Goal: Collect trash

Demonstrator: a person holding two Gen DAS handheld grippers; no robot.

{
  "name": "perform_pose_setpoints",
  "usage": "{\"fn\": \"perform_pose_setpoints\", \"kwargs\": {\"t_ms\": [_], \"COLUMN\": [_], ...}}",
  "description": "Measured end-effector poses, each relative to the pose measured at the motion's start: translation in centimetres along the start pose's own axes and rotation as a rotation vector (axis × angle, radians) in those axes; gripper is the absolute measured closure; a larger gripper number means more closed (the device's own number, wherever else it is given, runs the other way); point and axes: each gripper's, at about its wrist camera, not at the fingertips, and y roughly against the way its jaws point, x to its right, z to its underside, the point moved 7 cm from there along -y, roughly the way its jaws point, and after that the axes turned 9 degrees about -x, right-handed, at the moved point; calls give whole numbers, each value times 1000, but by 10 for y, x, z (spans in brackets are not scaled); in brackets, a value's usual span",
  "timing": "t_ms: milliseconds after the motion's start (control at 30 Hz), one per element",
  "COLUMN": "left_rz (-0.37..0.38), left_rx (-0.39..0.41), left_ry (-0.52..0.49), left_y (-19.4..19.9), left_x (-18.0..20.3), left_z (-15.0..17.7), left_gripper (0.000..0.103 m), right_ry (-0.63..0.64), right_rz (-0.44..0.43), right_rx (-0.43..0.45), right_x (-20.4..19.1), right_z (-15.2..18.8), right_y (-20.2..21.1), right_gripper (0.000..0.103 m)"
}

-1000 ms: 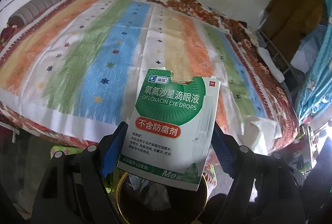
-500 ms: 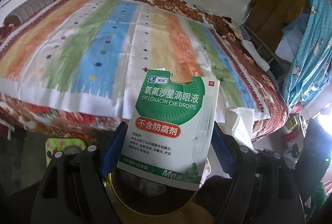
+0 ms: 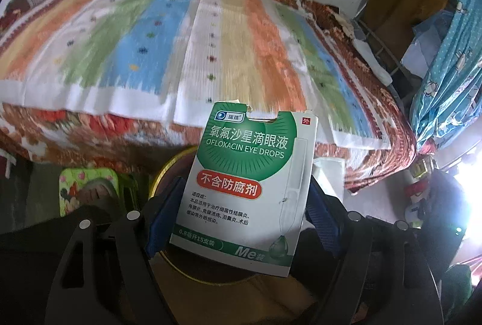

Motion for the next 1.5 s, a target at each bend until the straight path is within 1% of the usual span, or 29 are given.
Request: {"fn": "perform_pose_setpoints", "kwargs": {"t_ms": [67,133,200,233,267,300,333,433,533,700,800,867,900,933,967,1067,1133,1267,1400,1433,1500], "left_rz": [2,-7,2,8,13,16,12,12,5,-21,-49,-66,-77,-89,-91,-87,-95,-95,-72,-75,-110], "left_rx": [-39,-57,-70,-75,-79,-83,-85,-84,-70,-66,-47,-29,-17,1,12,18,42,75,99,104,107], "left_ry": [23,44,73,82,91,104,117,134,112,64,6,-34,-44,-56,-65,-110,-127,-149,-175,-180,-172], "left_y": [-9,-14,-19,-21,-24,-27,-29,-29,-25,-16,-7,2,7,13,17,28,36,50,58,59,57], "left_x": [-4,-8,-12,-13,-14,-17,-18,-20,-17,-15,-14,-14,-15,-16,-15,-13,-12,-11,-7,-5,-6], "left_z": [4,5,6,6,5,5,5,4,3,6,10,14,15,17,18,27,31,38,43,44,43], "left_gripper": [26,25,25,24,23,20,18,18,18,17,13,11,10,6,6,6,6,6,6,6,6], "right_ry": [-20,-34,-44,-51,-64,-81,-90,-78,-75,-72,-61,-51,-48,-44,-42,-24,-11,13,39,46,60], "right_rz": [5,15,10,13,4,-6,-9,-14,-18,-13,-13,-6,-1,-2,-5,-2,-4,-8,-22,-26,-29], "right_rx": [-32,-51,-73,-87,-110,-126,-136,-148,-139,-84,-38,2,18,39,52,102,131,170,198,206,217], "right_x": [3,5,6,7,8,9,10,7,7,8,8,9,10,10,10,10,9,5,-1,-3,-5], "right_z": [3,4,5,6,7,8,8,10,10,6,6,7,8,10,11,16,19,27,37,39,41], "right_y": [-8,-12,-17,-20,-25,-29,-32,-34,-30,-13,3,16,22,29,34,52,63,78,89,91,93], "right_gripper": [99,99,97,90,68,57,51,51,50,43,37,30,29,26,21,12,9,9,9,9,9]}}
